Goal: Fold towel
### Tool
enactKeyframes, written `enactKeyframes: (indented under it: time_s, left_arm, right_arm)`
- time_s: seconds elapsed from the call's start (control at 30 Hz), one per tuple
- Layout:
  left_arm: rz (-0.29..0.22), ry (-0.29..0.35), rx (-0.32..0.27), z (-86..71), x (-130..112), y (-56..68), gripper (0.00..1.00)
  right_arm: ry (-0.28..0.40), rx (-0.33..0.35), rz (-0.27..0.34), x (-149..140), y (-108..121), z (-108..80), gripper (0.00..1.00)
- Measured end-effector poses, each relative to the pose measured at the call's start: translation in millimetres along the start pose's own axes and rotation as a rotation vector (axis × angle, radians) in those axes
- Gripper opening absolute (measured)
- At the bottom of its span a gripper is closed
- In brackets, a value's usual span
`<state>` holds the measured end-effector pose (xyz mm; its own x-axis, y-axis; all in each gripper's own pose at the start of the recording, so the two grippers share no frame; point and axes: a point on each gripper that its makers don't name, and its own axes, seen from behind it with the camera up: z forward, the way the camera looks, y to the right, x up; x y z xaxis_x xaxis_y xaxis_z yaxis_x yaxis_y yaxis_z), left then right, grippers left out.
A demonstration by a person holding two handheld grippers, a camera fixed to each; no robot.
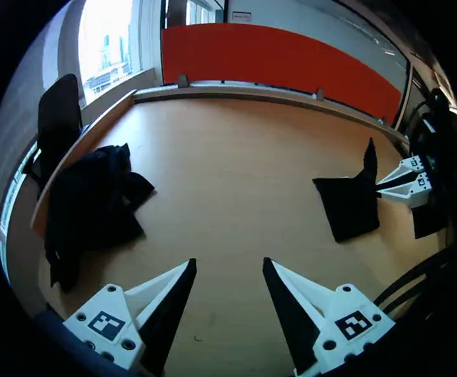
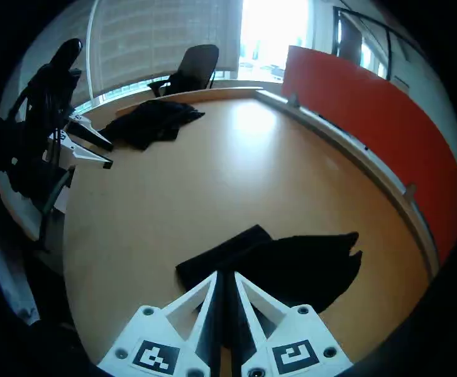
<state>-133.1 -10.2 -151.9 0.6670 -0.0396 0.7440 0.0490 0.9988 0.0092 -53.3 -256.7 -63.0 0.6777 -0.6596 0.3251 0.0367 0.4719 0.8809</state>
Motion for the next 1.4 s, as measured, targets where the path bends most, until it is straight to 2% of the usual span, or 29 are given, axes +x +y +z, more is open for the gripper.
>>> enactKeyframes:
  time_s: [0.27, 0.63, 0.67, 0.77, 0.87, 0.93, 1.2, 1.4]
  left_arm:
    - [-0.019, 0.0, 0.018, -4.5, -5, -8.7, 0.78]
    - [-0.021, 0.0, 0.022, -5.0, -6, -11.6, 0.78]
    - [-0.02, 0.0, 0.022, -4.9, -5, -11.5, 0.78]
    - [-0.016, 0.0, 0.021, -4.6, -5, -11.0, 0.78]
    - [-0.016, 0.001, 0.021, -4.5, -5, -9.8, 0.78]
    - [-0.018, 0.001, 0.02, -4.5, -5, -9.2, 0.78]
    - [-0.018, 0.003, 0.022, -4.5, -4, -8.7, 0.78]
    - [-0.021, 0.006, 0.022, -3.8, -2, -7.5, 0.78]
  right_arm:
    - [-0.039, 0.045, -0.002, -10, -10, 22.8, 0.04]
    - [-0.053, 0.049, 0.008, -14, -9, 26.2, 0.07]
    - [-0.055, 0.048, 0.01, -15, -9, 26.2, 0.1]
    - [-0.061, 0.044, 0.019, -17, -8, 26.6, 0.29]
    - [-0.064, 0.037, 0.026, -18, -6, 26.9, 0.55]
    - [-0.064, 0.03, 0.026, -18, -4, 26.6, 0.64]
    - [-0.061, 0.02, 0.027, -18, 0, 24.4, 0.74]
    - [-0.057, 0.013, 0.03, -18, 4, 20.6, 0.75]
